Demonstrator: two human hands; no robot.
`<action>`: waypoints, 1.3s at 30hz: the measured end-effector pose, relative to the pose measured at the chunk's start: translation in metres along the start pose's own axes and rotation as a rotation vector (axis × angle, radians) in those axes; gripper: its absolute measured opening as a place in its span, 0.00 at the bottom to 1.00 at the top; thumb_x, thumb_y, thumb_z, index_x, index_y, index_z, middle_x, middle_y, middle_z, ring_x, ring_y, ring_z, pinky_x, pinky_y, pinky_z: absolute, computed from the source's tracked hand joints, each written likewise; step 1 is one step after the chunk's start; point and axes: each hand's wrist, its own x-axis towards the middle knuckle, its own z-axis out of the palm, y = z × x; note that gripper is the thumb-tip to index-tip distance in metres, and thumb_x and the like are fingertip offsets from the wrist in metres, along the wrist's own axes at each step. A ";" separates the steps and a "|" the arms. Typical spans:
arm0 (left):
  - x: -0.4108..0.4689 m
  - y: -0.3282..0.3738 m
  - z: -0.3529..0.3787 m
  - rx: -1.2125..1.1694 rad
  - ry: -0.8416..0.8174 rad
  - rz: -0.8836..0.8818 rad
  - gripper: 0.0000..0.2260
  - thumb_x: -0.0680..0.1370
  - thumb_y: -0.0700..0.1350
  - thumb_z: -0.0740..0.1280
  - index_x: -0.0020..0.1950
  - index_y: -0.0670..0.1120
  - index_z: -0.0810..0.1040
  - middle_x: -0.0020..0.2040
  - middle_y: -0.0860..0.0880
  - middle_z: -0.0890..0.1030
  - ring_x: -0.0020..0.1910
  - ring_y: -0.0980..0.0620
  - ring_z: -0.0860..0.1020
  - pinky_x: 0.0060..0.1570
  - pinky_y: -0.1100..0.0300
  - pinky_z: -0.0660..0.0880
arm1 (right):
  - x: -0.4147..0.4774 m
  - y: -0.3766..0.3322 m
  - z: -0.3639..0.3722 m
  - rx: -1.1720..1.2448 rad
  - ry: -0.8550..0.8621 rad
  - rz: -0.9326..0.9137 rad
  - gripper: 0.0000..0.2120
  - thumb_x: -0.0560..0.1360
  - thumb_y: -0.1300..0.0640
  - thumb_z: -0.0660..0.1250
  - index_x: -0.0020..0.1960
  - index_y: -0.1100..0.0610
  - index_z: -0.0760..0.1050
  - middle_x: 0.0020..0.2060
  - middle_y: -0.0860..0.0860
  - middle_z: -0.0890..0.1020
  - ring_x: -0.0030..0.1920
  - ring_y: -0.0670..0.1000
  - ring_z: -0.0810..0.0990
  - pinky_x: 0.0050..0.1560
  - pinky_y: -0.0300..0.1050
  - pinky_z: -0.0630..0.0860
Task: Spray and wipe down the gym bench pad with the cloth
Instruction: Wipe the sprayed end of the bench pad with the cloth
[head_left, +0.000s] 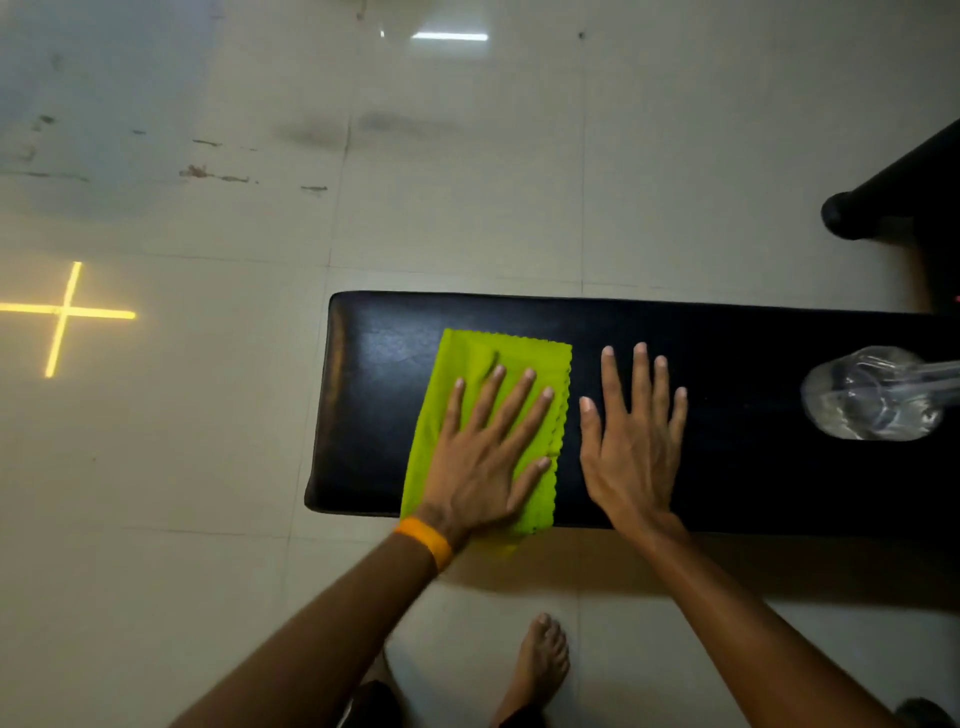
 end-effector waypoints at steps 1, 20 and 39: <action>0.014 -0.009 -0.003 0.012 0.000 0.014 0.32 0.84 0.64 0.49 0.86 0.53 0.53 0.86 0.49 0.52 0.85 0.42 0.48 0.80 0.34 0.49 | 0.002 0.002 0.000 0.001 -0.001 -0.014 0.29 0.83 0.41 0.48 0.82 0.49 0.54 0.82 0.55 0.54 0.82 0.58 0.52 0.80 0.62 0.51; 0.078 0.034 0.001 -0.022 0.037 -0.248 0.32 0.85 0.63 0.47 0.86 0.50 0.49 0.86 0.46 0.48 0.85 0.40 0.45 0.81 0.35 0.45 | 0.011 0.042 -0.009 0.039 -0.022 -0.097 0.28 0.84 0.44 0.47 0.83 0.52 0.53 0.83 0.55 0.53 0.83 0.56 0.49 0.81 0.57 0.49; 0.072 0.078 0.009 -0.063 -0.009 -0.011 0.31 0.85 0.62 0.48 0.86 0.50 0.51 0.86 0.47 0.49 0.85 0.43 0.45 0.82 0.39 0.45 | 0.019 0.079 -0.022 0.133 -0.033 -0.092 0.28 0.83 0.50 0.48 0.81 0.55 0.58 0.82 0.54 0.57 0.82 0.54 0.53 0.80 0.59 0.54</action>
